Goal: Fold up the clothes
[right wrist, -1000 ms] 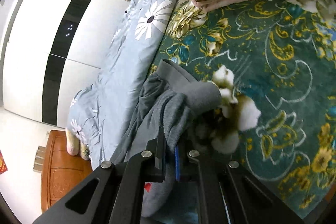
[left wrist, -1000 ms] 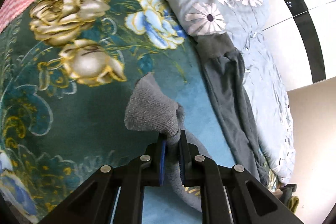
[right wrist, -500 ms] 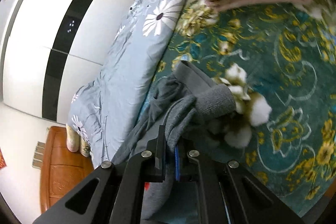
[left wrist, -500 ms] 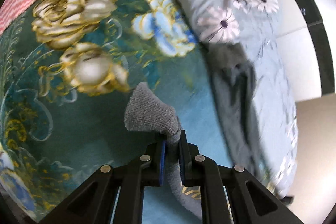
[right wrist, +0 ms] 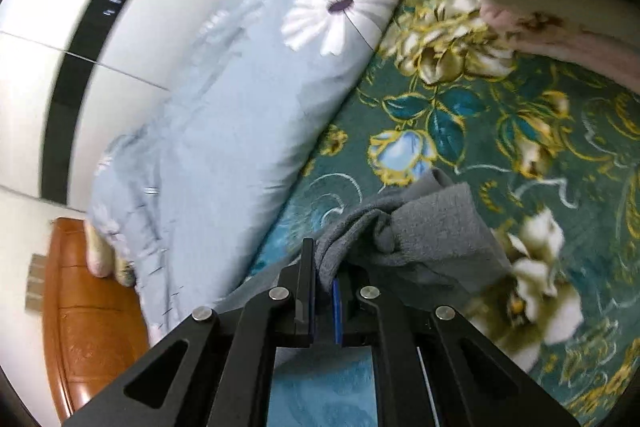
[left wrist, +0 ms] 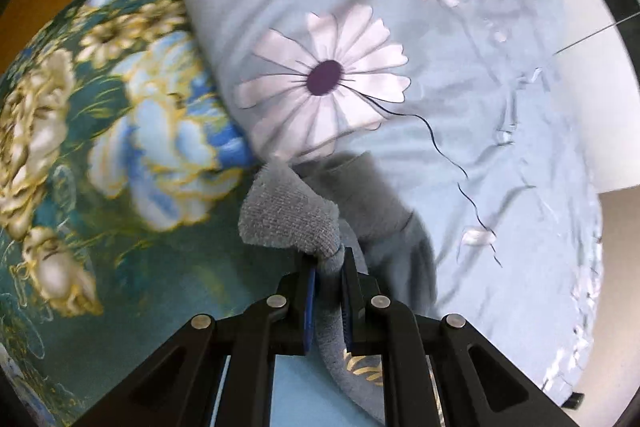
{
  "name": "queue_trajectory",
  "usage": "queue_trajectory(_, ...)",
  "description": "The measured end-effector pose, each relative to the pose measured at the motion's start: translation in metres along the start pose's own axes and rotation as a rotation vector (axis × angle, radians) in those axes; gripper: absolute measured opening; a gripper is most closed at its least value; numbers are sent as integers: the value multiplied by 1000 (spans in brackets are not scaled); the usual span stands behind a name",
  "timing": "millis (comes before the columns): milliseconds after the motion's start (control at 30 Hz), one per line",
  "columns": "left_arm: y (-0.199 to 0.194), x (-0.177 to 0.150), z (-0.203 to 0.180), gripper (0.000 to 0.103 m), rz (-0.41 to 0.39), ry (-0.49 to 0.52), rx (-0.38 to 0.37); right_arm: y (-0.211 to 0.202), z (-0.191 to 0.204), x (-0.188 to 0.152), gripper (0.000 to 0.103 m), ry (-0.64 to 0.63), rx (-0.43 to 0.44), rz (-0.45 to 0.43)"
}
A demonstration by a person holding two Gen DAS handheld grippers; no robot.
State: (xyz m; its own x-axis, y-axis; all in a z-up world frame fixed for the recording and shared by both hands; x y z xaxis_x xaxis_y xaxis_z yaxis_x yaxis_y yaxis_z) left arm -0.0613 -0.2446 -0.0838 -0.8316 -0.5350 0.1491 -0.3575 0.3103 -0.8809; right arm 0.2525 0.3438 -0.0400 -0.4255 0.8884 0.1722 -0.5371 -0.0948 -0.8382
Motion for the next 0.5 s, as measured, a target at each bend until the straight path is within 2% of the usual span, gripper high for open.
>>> queue_trajectory(133, 33, 33, -32, 14, 30, 16, 50, 38, -1, 15, 6, 28, -43, 42)
queue_trajectory(167, 37, 38, -38, 15, 38, 25, 39, 44, -3, 17, 6, 26, -55, 48)
queue_trajectory(200, 34, 40, -42, 18, 47, 43, -11, 49, -4, 18, 6, 22, -68, 53)
queue_trajectory(267, 23, 41, -48, 34, 57, 82, -133, 56, -7, 21, 7, 15, -78, 57)
queue_trajectory(333, 7, 41, -44, 44, 28, 131, -222, 58, -8, 24, 9, 2, -74, 55)
queue_trajectory(400, -5, 40, -25, 50, -16, 172, -226, 55, -6, 25, 14, -12, -50, 47)
queue_trajectory(467, -7, 34, 2, 53, -42, 194, -192, 51, -3, 26, 31, -27, -22, 37)
queue_trajectory(500, -4, 30, 15, 53, -44, 192, -183, 48, -1, 26, 34, -35, -7, 32)
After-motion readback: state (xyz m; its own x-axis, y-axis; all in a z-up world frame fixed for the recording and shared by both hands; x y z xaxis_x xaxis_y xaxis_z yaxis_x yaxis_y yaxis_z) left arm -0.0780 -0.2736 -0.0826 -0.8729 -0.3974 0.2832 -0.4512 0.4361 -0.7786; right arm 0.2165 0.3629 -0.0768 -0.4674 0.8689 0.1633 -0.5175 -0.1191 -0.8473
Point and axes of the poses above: each gripper's, at about its wrist camera, not at the fingertips, and y roughly the way its jaws point, z to its left, x to its top, the point moved 7 cm from there along y, roughly the way its jaws point, and after that the axes turned 6 degrees about -x, right-handed, at the moved point
